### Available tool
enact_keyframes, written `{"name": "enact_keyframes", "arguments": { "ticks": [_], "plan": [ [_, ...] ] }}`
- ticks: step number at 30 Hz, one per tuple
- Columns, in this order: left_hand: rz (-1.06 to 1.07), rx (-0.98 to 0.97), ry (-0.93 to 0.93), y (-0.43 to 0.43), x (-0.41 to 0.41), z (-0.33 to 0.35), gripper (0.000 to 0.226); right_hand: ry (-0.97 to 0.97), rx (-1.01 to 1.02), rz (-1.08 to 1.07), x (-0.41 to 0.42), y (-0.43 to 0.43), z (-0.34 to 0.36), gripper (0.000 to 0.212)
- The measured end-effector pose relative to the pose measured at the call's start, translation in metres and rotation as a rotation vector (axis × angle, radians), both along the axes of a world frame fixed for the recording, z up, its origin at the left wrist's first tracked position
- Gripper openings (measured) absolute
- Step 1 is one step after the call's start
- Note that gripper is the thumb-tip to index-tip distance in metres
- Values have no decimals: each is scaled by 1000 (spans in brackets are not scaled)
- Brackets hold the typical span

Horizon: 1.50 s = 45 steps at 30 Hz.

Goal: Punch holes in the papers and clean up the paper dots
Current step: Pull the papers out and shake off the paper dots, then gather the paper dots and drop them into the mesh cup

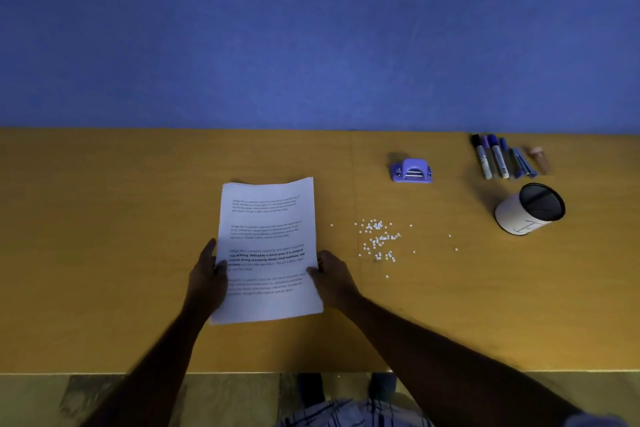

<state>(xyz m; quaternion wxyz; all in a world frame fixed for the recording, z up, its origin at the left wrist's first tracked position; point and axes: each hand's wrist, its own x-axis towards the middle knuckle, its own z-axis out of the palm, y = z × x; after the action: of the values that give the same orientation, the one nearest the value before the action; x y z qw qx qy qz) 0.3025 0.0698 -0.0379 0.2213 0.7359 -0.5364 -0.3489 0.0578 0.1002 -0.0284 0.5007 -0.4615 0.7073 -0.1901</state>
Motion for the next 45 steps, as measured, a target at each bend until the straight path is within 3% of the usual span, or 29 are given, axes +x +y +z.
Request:
{"name": "enact_keyframes", "arguments": {
  "ticks": [7,12,20,26,34,41,45],
  "plan": [
    [-26,23,-53,-2,-11,-2,46,205,-28,107,-5,1,-6,44],
    [-57,21,-187,-2,-10,-4,39,289,-104,174,-9,5,-11,50],
    [-33,73,-372,9,-17,-4,54,363,-150,306,-20,10,-14,61],
    [-28,-17,-398,9,-30,1,54,374,-223,362,-36,11,-12,47],
    [-518,-322,-356,19,-116,13,43,403,-423,276,-92,31,-5,38],
    [-772,-185,-439,11,-180,1,72,446,-424,213,-137,41,-6,34],
    [-772,-144,-592,3,-197,-9,83,445,-440,187,-153,45,-7,33]
  ]
}}
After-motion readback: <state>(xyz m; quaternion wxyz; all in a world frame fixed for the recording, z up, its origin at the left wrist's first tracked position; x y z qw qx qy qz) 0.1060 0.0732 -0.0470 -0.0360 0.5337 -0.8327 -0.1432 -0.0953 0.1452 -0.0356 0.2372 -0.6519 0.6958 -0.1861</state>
